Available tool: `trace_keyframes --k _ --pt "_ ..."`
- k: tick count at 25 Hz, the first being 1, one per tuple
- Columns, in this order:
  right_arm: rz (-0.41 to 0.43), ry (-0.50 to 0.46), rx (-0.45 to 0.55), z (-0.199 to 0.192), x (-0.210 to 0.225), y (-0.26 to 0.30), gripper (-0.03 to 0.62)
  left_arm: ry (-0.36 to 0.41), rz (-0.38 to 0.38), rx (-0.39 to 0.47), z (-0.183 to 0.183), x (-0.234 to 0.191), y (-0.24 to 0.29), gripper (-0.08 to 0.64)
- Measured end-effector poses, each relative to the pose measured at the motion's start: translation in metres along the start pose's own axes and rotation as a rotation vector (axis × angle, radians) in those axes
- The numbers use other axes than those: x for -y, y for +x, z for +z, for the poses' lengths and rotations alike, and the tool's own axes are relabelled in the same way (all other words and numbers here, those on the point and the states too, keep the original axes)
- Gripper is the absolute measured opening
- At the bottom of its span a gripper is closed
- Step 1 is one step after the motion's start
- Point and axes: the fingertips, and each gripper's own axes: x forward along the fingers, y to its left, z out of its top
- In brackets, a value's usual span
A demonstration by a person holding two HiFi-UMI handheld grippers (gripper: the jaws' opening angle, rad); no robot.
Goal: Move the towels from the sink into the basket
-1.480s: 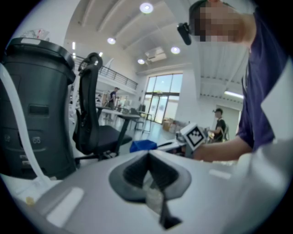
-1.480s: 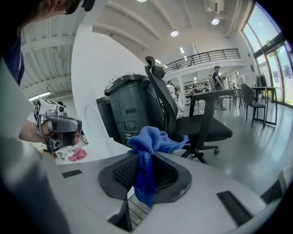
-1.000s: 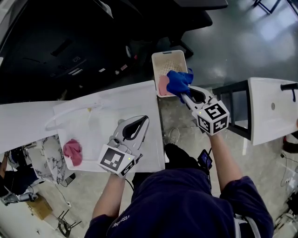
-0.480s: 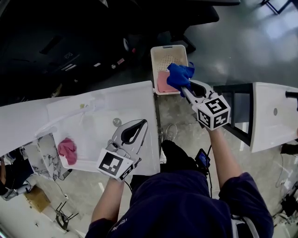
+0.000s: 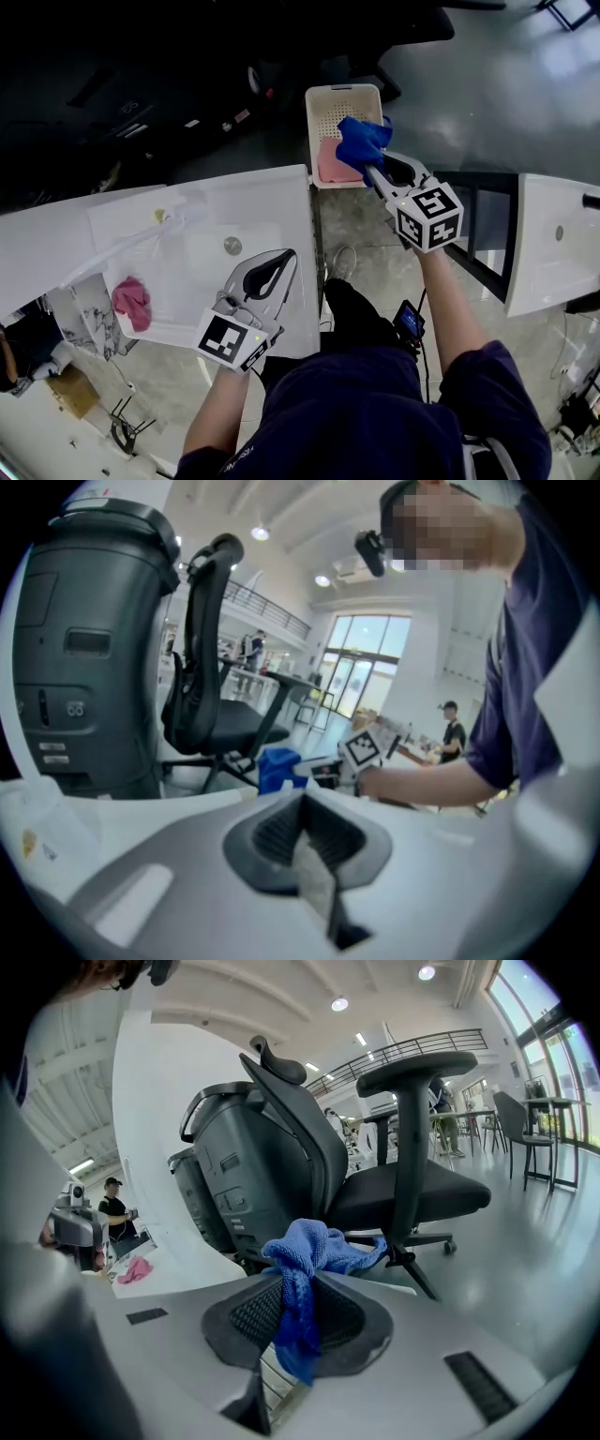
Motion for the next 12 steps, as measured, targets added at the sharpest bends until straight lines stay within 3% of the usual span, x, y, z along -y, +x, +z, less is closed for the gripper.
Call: trace_keyframes --k 12 --pt "-0.036 0.025 -0.025 -0.017 0.017 0.02 0.071 -0.046 0.006 -0.03 -0.021 0.002 -0.004 0.003"
